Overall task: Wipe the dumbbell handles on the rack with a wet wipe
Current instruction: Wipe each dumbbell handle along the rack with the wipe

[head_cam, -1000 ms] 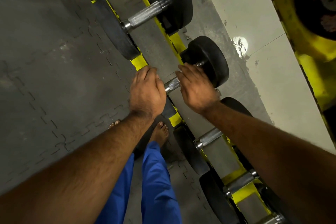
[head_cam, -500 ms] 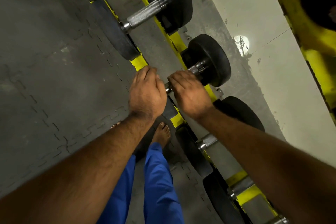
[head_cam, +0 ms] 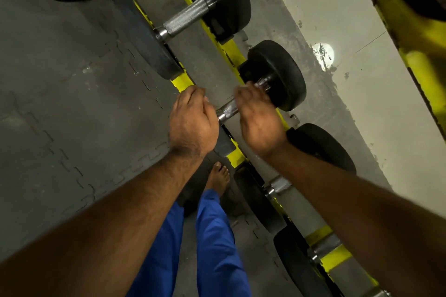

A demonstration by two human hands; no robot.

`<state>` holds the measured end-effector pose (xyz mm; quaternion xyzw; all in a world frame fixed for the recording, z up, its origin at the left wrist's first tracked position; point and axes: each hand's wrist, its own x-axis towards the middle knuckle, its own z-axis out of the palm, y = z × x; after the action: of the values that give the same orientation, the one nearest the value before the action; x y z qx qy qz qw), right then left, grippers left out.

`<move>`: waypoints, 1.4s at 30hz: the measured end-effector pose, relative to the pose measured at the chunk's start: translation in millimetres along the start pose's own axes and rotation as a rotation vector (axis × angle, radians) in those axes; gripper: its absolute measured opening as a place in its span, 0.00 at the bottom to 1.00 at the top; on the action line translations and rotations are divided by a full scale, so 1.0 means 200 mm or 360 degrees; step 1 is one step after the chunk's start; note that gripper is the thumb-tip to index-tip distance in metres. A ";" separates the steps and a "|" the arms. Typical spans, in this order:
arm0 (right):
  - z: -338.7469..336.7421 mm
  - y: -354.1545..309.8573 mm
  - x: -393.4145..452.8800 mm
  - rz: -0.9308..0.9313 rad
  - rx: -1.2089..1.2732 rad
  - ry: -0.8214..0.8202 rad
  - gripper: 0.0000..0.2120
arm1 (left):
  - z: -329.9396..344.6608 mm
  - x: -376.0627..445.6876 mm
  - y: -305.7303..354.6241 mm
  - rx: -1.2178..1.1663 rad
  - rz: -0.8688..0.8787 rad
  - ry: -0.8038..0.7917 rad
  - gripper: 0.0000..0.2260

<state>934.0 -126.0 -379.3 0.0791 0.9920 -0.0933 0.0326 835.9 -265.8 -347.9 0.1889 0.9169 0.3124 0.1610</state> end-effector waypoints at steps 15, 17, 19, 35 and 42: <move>0.05 0.08 -0.06 -0.0396 0.0098 0.0146 0.22 | -0.02 0.03 0.04 0.0381 0.0346 -0.0215 0.23; 0.03 0.14 -0.03 -0.0105 0.0097 0.0249 0.25 | 0.00 0.04 0.03 0.0372 0.0358 -0.0207 0.23; 0.06 0.03 -0.05 0.0027 0.0171 0.0294 0.26 | 0.00 0.04 0.02 0.0379 0.0370 -0.0214 0.23; 0.09 0.09 -0.09 -0.0211 0.0185 0.0328 0.23 | 0.00 0.03 0.03 0.0318 0.0390 -0.0182 0.21; 0.13 -0.08 -0.10 -0.0207 0.0413 0.0213 0.26 | -0.01 0.04 0.03 0.0312 0.0368 -0.0243 0.22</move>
<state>952.8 -150.0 -400.4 0.0244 0.9746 -0.2171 -0.0502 830.2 -259.0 -344.1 0.3313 0.9003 0.2225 0.1739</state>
